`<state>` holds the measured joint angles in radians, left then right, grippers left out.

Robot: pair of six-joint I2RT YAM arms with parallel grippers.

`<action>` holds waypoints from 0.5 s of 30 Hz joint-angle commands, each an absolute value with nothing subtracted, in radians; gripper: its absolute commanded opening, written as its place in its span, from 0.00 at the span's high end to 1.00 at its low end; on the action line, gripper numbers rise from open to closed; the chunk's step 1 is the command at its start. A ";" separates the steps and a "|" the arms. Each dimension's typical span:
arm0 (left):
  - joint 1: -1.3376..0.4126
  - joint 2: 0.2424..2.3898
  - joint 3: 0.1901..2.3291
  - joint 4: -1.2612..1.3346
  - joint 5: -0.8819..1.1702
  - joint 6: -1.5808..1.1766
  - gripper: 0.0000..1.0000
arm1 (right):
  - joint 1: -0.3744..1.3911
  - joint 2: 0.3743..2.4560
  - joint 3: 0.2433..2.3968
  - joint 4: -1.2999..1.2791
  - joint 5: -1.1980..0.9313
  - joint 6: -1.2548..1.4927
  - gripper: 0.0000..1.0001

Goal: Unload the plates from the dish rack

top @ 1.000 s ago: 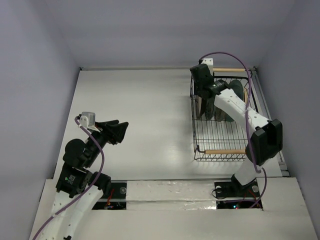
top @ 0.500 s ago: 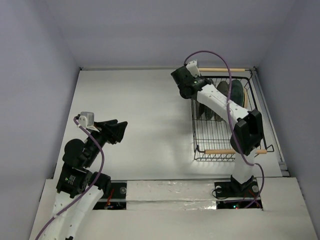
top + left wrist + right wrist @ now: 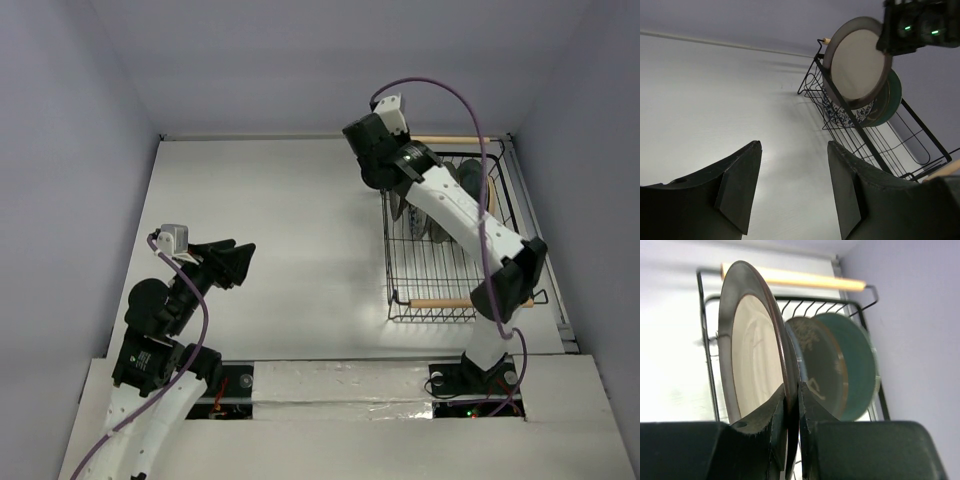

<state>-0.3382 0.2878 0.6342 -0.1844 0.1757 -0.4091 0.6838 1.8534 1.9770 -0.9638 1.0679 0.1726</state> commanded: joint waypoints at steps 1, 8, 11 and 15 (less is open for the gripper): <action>-0.333 0.279 0.632 -0.144 0.178 -0.408 0.48 | 0.742 1.645 2.076 -0.922 1.204 0.150 1.00; -0.333 0.279 0.632 -0.147 0.170 -0.411 0.48 | 0.801 1.445 1.788 -0.561 0.733 0.244 1.00; -0.333 0.284 0.632 -0.146 0.169 -0.410 0.48 | 0.801 1.463 1.666 -0.349 0.481 0.359 1.00; -0.333 0.288 0.632 -0.147 0.167 -0.411 0.48 | 0.801 1.624 1.721 -0.249 0.309 0.507 1.00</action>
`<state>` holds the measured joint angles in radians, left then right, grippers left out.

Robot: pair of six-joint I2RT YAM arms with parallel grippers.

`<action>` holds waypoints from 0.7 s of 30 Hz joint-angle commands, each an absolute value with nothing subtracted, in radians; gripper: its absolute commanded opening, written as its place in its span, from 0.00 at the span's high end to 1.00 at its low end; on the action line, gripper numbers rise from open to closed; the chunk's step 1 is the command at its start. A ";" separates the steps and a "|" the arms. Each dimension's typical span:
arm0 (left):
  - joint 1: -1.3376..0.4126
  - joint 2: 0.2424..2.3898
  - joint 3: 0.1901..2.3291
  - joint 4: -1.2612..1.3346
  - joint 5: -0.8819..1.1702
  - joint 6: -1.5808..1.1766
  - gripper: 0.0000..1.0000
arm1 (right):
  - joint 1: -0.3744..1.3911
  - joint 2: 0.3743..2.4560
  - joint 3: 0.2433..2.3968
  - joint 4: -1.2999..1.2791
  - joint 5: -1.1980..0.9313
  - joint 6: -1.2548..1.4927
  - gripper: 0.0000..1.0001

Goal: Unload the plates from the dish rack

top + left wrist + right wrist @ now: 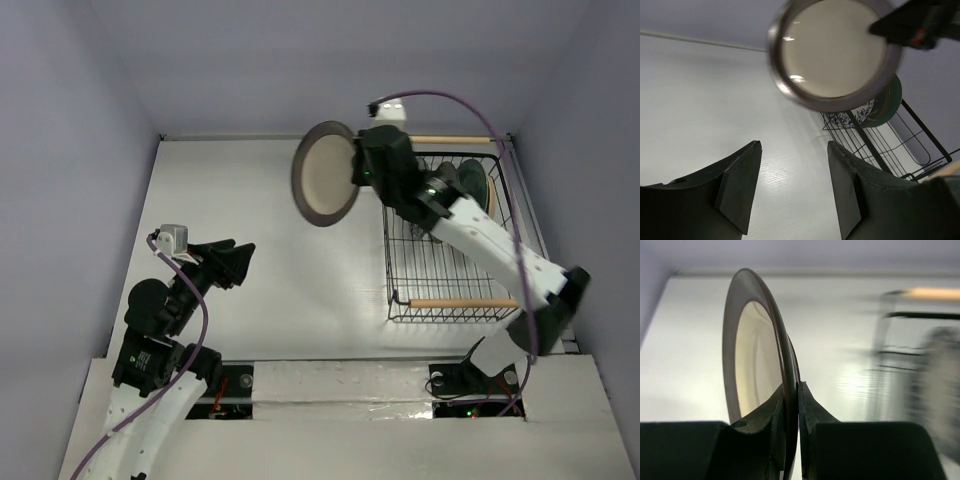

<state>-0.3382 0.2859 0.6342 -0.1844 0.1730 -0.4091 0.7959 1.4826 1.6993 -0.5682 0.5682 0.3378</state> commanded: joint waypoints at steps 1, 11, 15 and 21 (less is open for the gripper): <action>-0.333 0.288 0.632 -0.147 0.166 -0.411 0.48 | 0.801 1.659 1.735 -0.217 0.269 0.527 1.00; -0.333 0.308 0.629 -0.144 0.175 -0.414 0.48 | 0.810 2.065 1.894 -0.118 0.190 0.730 1.00; -0.333 0.310 0.627 -0.144 0.176 -0.414 0.48 | 0.810 2.112 1.852 -0.084 0.186 0.771 1.00; -0.333 0.311 0.629 -0.140 0.178 -0.416 0.48 | 0.810 2.102 1.636 0.032 0.192 0.825 0.91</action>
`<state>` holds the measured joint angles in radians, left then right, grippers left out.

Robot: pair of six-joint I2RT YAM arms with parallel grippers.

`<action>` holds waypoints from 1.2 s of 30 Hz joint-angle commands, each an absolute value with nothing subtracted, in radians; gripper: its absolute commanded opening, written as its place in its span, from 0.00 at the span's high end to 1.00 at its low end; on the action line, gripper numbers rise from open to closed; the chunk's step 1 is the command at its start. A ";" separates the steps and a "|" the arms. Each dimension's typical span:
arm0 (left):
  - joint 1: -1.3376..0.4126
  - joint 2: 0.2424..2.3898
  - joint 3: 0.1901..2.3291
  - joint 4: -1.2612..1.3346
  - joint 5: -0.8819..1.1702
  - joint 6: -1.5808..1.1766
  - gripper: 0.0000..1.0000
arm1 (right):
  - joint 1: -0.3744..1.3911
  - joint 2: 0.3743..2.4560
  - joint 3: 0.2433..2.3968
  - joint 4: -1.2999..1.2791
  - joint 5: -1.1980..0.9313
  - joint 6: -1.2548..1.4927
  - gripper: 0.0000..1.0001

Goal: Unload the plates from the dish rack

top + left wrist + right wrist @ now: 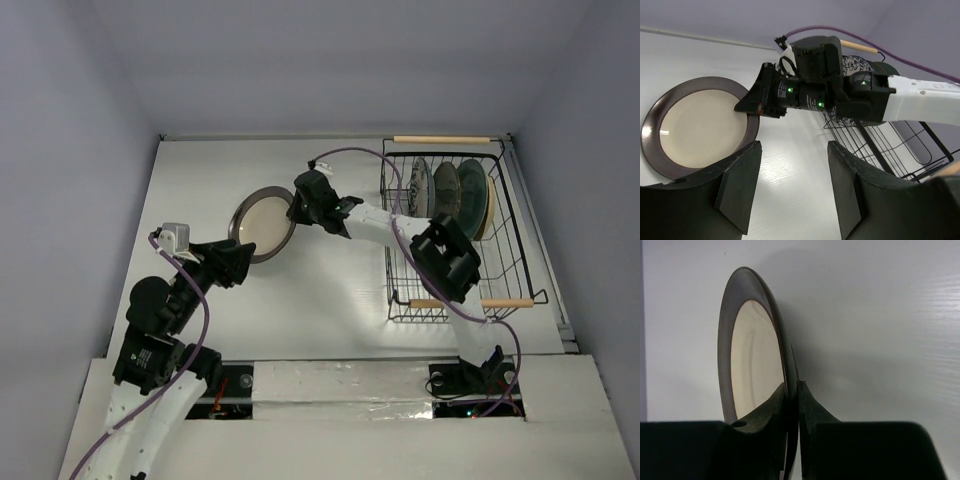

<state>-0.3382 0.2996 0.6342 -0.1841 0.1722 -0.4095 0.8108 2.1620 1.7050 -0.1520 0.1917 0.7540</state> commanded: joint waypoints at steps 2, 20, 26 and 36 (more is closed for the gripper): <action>-0.333 0.314 0.626 -0.140 0.181 -0.416 0.48 | 0.810 2.102 1.606 0.040 0.196 0.830 0.81; -0.333 0.339 0.626 -0.138 0.184 -0.416 0.48 | 0.810 1.898 1.563 -0.110 0.262 0.638 0.16; -0.333 0.348 0.627 -0.138 0.187 -0.416 0.48 | 0.798 1.550 1.435 -0.202 0.529 0.485 0.93; -0.333 0.339 0.624 -0.133 0.196 -0.414 0.48 | 0.638 1.255 1.299 -0.520 0.769 0.373 0.58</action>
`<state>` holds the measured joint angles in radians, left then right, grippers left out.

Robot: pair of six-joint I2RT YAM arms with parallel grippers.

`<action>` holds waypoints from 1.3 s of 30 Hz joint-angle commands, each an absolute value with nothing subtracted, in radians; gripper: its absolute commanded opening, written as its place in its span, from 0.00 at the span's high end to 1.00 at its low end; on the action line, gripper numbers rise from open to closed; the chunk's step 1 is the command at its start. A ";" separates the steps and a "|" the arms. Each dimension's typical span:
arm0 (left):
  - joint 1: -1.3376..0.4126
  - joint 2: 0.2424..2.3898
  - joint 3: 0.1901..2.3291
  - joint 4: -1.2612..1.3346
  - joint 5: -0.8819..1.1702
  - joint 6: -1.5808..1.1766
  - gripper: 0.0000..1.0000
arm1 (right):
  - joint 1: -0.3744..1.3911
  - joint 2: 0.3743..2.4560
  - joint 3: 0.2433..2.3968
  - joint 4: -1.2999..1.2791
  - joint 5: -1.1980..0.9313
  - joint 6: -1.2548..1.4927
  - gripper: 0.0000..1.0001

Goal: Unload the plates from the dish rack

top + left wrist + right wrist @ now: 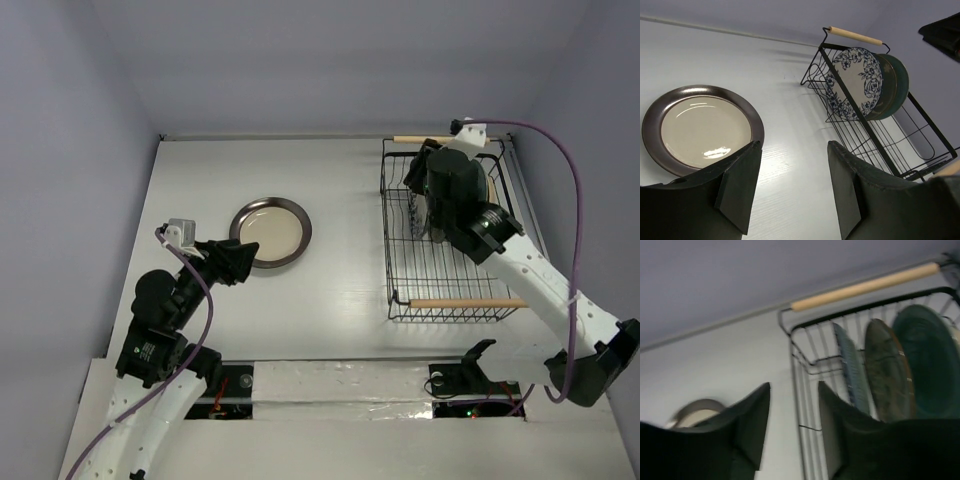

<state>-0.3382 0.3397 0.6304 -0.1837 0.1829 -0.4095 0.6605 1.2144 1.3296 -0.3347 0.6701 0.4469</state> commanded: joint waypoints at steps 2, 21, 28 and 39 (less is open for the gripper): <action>-0.333 0.339 0.626 -0.133 0.196 -0.416 0.48 | 0.609 1.291 1.308 -0.595 0.805 0.365 0.38; -0.333 0.311 0.627 -0.140 0.187 -0.416 0.48 | 0.502 1.608 1.428 -0.614 0.931 0.256 0.62; -0.333 0.310 0.624 -0.135 0.196 -0.414 0.48 | 0.483 1.658 1.485 -0.641 0.949 0.218 0.85; -0.333 0.310 0.623 -0.130 0.209 -0.413 0.48 | 0.483 1.623 1.617 -0.687 1.028 0.118 1.00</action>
